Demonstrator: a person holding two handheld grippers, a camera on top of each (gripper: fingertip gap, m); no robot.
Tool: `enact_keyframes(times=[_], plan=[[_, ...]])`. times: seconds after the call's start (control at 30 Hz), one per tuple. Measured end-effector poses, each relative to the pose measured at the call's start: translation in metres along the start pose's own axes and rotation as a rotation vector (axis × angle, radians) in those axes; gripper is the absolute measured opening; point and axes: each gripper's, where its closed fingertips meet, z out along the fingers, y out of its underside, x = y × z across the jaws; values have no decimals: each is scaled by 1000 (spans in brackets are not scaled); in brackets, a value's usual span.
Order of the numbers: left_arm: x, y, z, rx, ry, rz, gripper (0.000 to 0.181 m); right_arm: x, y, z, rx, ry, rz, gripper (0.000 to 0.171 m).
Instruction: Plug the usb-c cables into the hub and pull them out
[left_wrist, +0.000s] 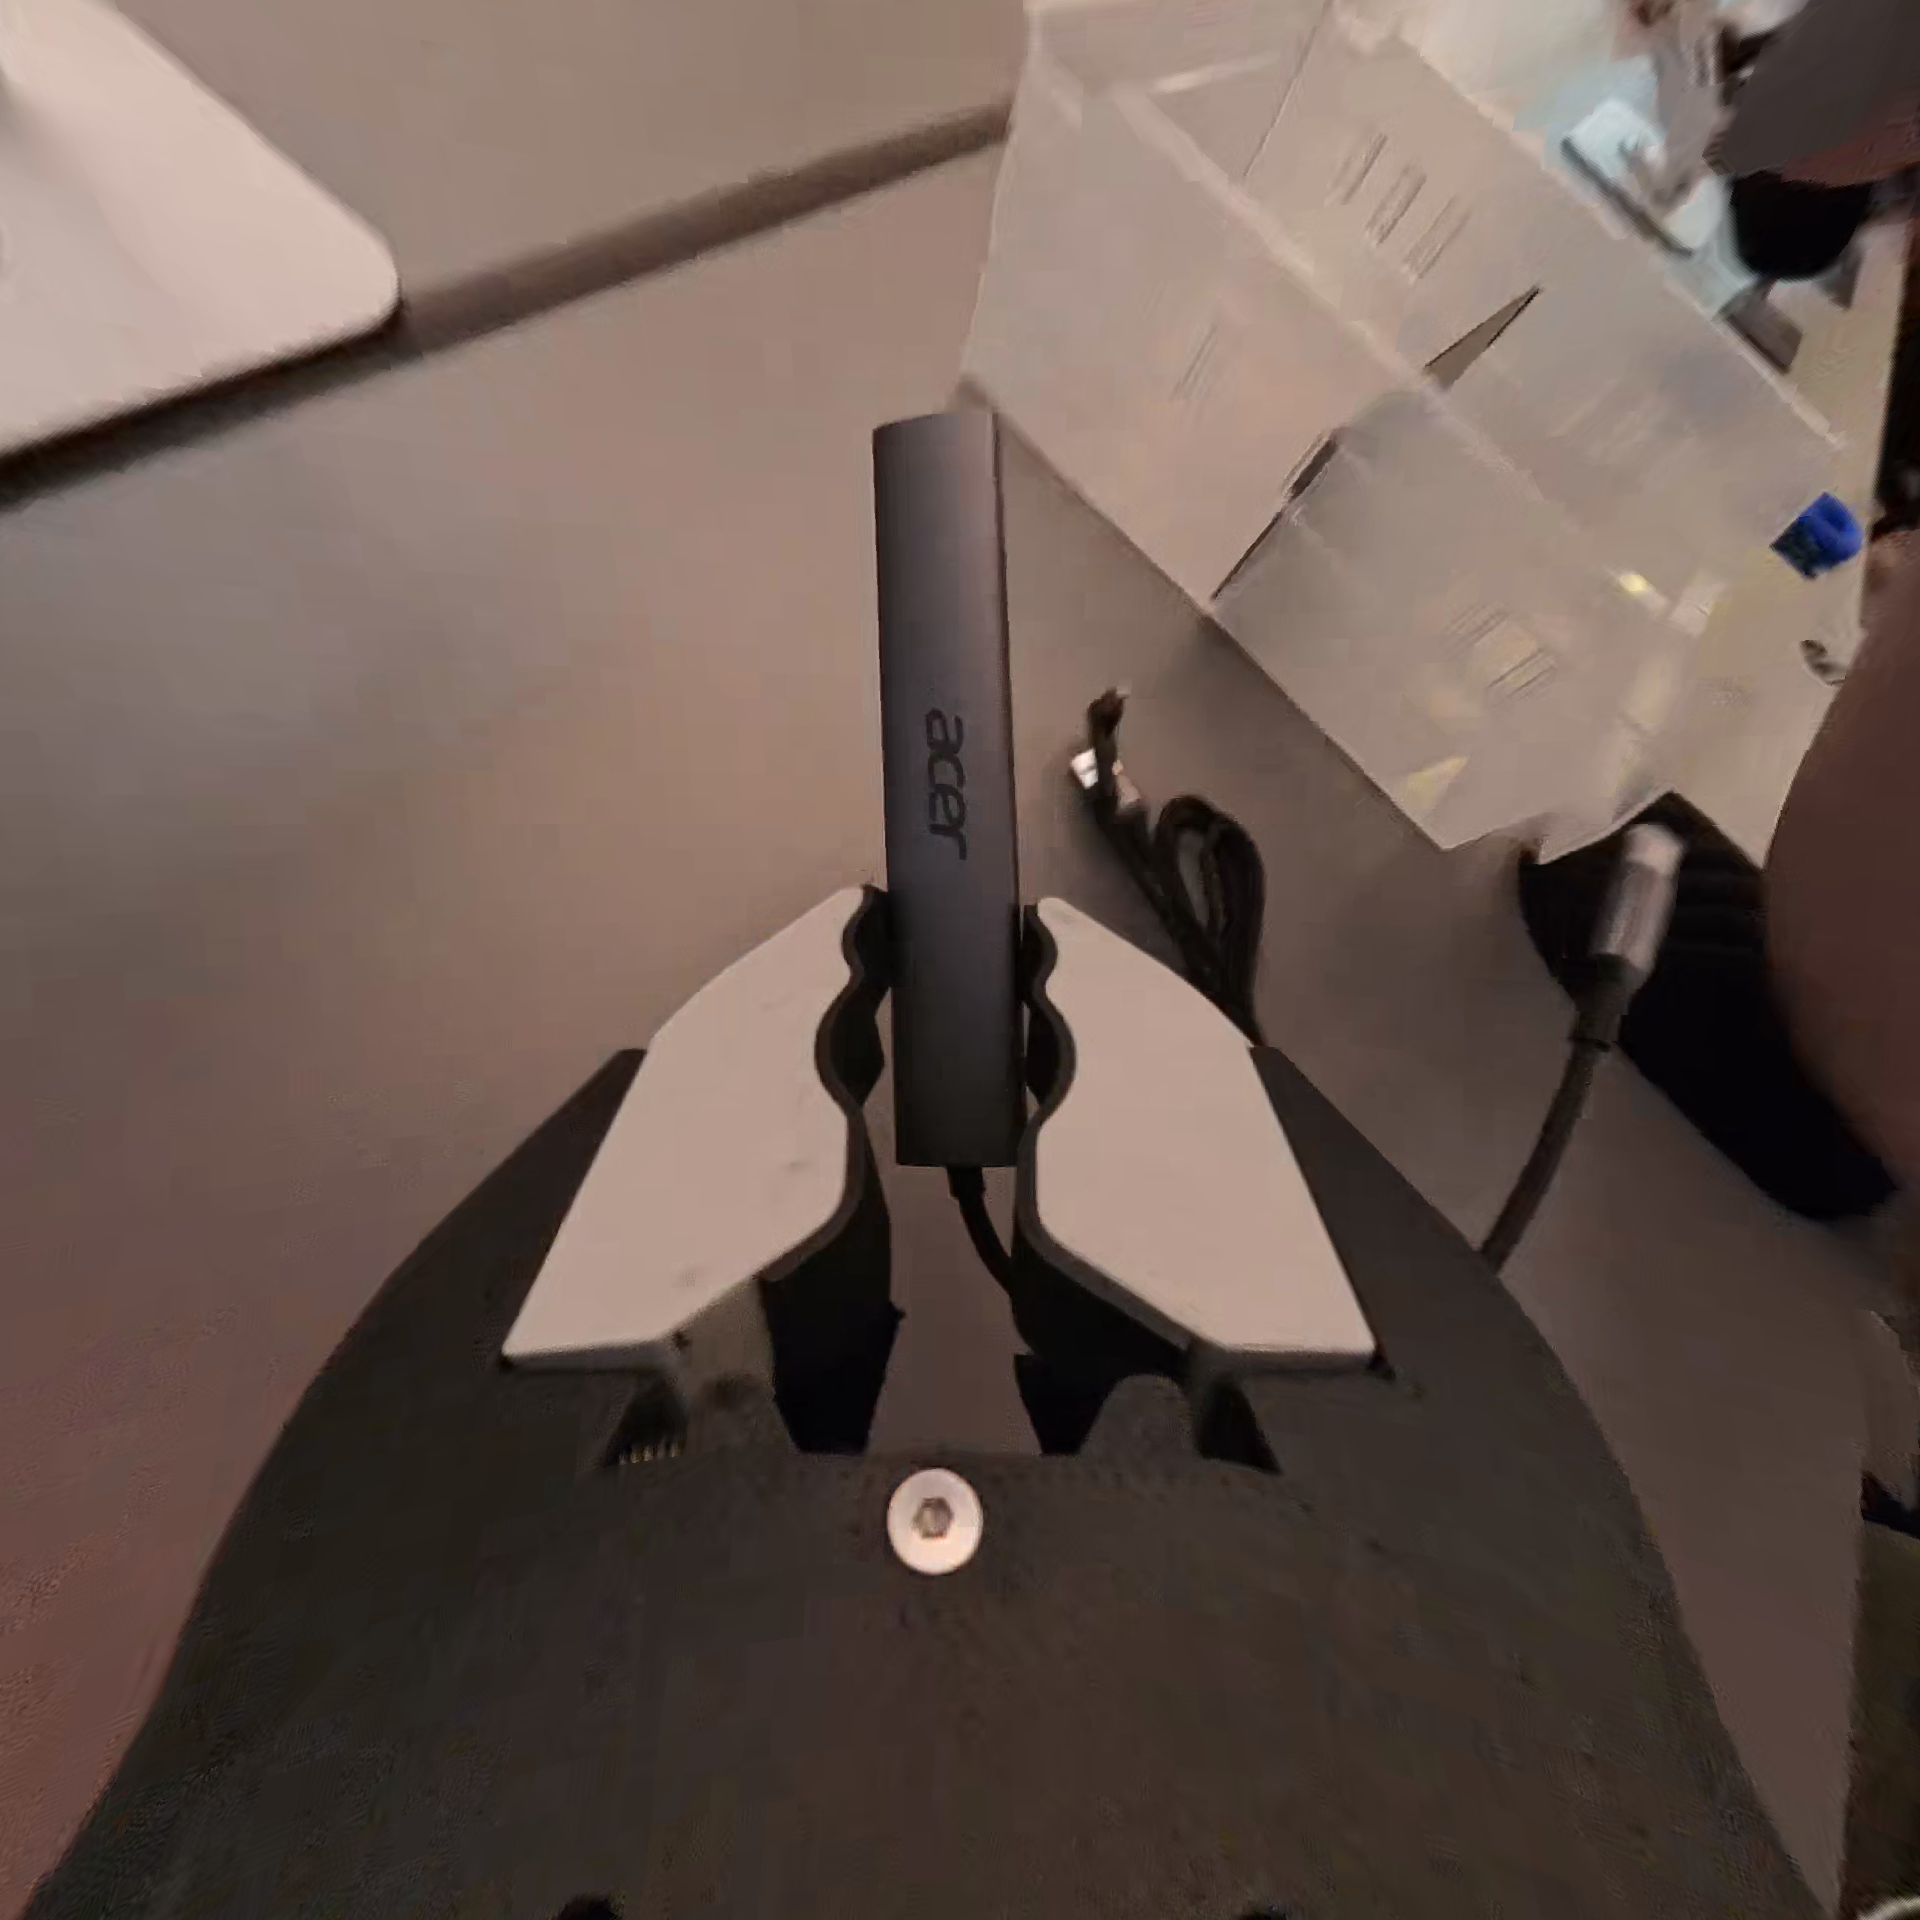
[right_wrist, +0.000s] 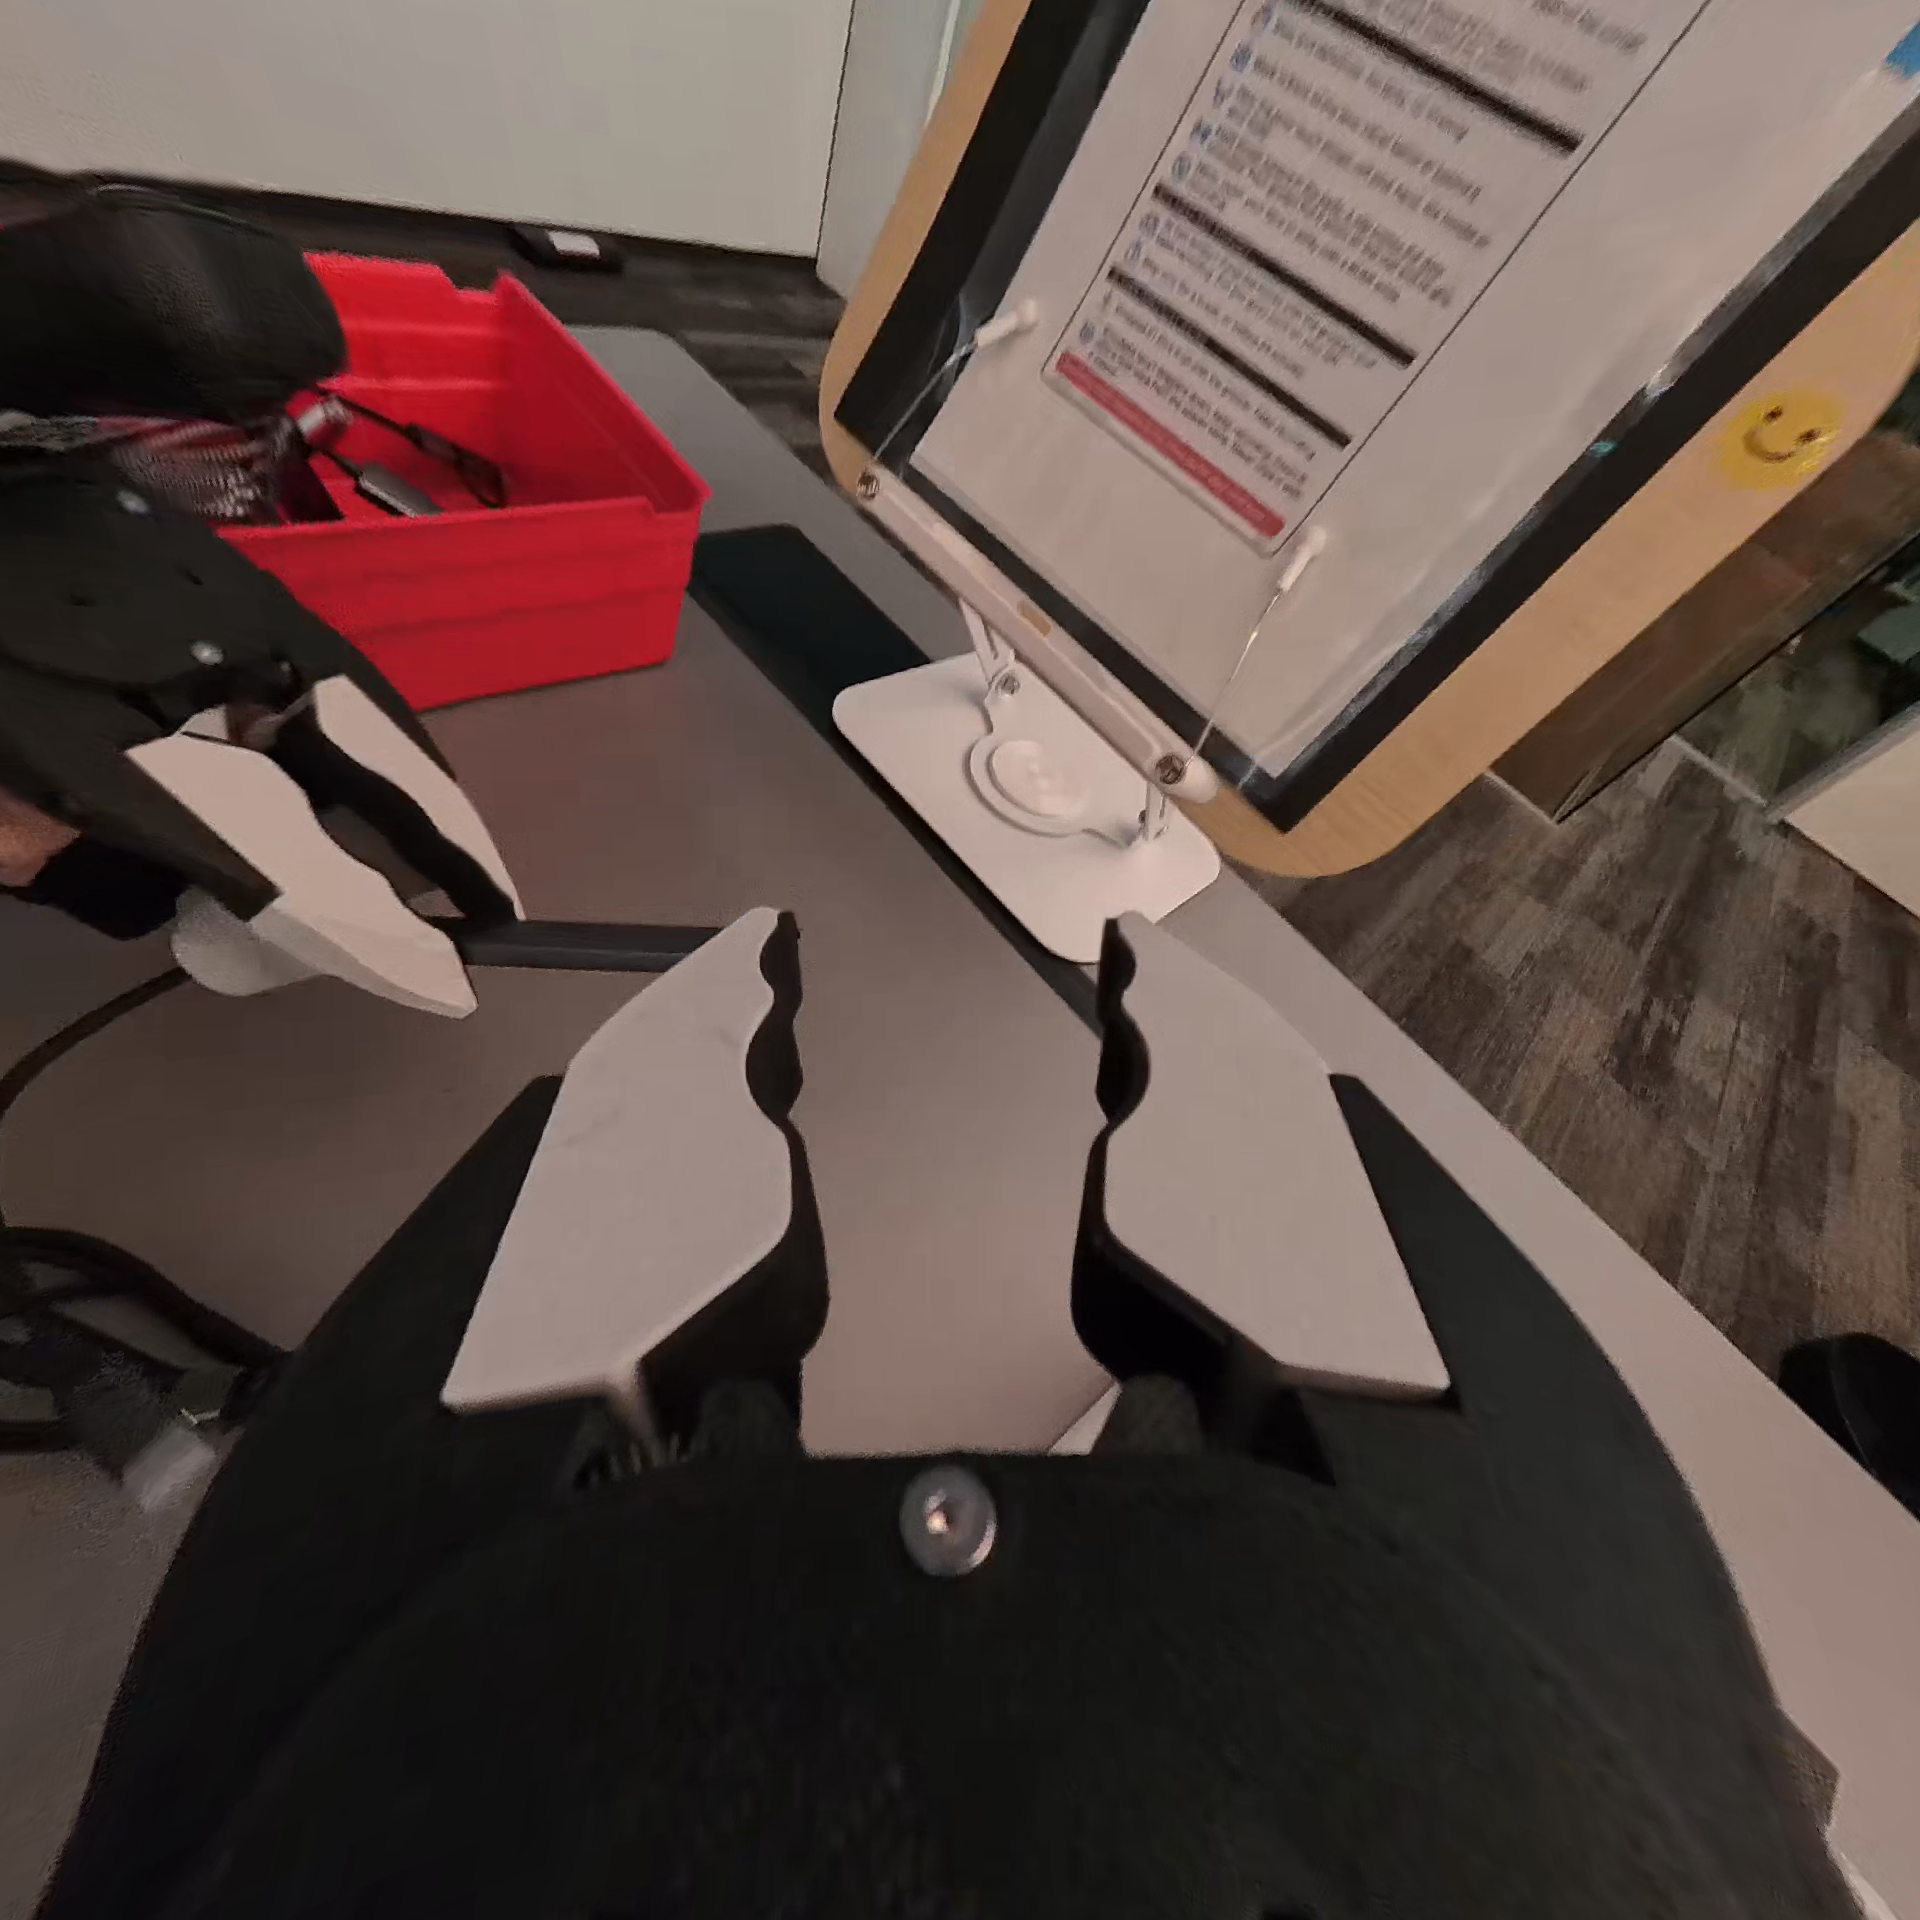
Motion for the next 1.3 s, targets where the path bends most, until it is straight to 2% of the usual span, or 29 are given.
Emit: enact_keyframes(times=[0.13,0.2,0.3,0.37,0.43,0.53,0.6,0.7,0.83,0.9,1.0,1.1,1.13,1.2,1.3], plan=[[-18,10,4,-36,-45,-5,23,-7,17,16,-110,11,-30,56],[-16,6,3,-16,-66,35,23,-14,23,24,-136,-15,31,56],[-12,-9,-4,48,-167,177,23,-32,25,36,-136,-142,285,60],[-6,-22,-12,124,-243,296,23,-43,22,44,-116,-241,503,71],[2,-35,-22,207,-312,415,23,-53,9,44,-50,-380,683,70],[14,-46,-33,272,-407,569,23,-69,-8,35,2,-601,830,68],[22,-51,-38,297,-431,629,23,-76,-17,28,35,-705,863,62],[32,-55,-44,330,-449,689,23,-84,-15,25,5,-758,848,51],[36,-59,-47,339,-498,751,23,-94,-20,18,36,-872,802,11],[39,-62,-49,361,-526,784,23,-94,-21,14,55,-874,722,10],[57,-61,-49,342,-411,768,31,-93,-34,-3,151,-874,548,10],[84,-53,-49,264,-97,589,67,-97,-51,-26,268,-893,373,10],[93,-51,-51,253,-2,531,70,-100,-55,-34,305,-902,306,10],[104,-50,-57,261,144,460,67,-111,-59,-52,391,-933,144,10],[117,-48,-63,288,274,457,46,-121,-67,-69,500,-963,31,10]])
